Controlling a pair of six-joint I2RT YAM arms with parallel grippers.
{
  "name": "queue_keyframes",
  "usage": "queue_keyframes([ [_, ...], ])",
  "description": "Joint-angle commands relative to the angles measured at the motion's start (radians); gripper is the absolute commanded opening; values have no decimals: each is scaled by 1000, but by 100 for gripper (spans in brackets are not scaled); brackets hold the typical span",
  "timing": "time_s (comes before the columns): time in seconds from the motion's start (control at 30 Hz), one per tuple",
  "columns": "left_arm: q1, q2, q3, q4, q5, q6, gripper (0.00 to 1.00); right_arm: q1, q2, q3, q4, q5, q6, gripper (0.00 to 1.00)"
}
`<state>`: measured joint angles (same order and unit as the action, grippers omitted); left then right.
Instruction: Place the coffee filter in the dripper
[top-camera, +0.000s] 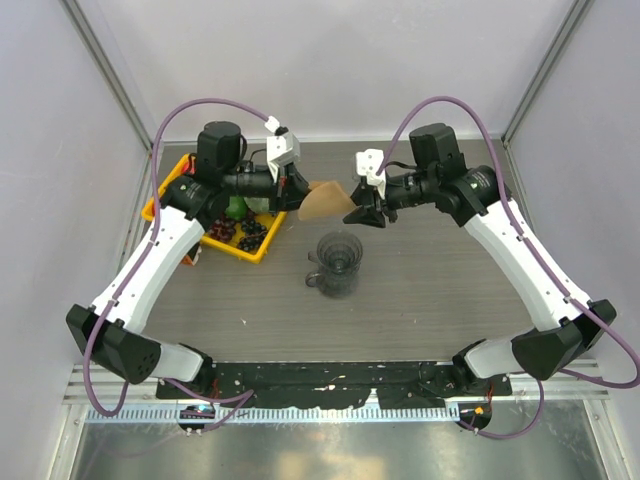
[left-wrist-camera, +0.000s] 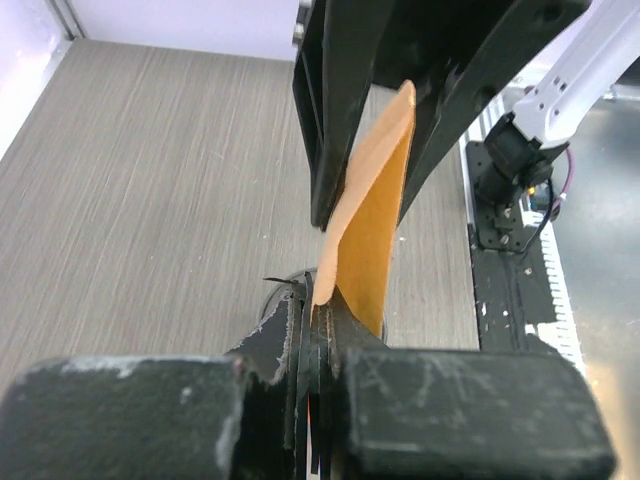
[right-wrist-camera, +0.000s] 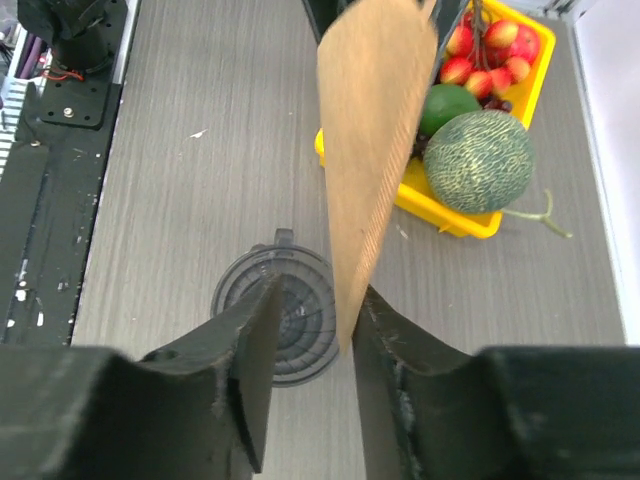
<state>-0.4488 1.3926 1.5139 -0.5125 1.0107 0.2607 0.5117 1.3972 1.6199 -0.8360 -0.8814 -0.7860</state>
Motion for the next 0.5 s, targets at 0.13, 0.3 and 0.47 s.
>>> queue_keyframes([
  [0.13, 12, -29, 9, 163, 55, -164, 0, -6, -27, -14, 14, -14, -9, 10],
  [0.3, 12, -26, 9, 151, 81, -164, 19, -10, -20, -2, 17, -33, -7, 5],
  [0.47, 10, -12, 8, 140, 74, -150, 40, -13, -10, 24, 17, -59, 7, 5],
])
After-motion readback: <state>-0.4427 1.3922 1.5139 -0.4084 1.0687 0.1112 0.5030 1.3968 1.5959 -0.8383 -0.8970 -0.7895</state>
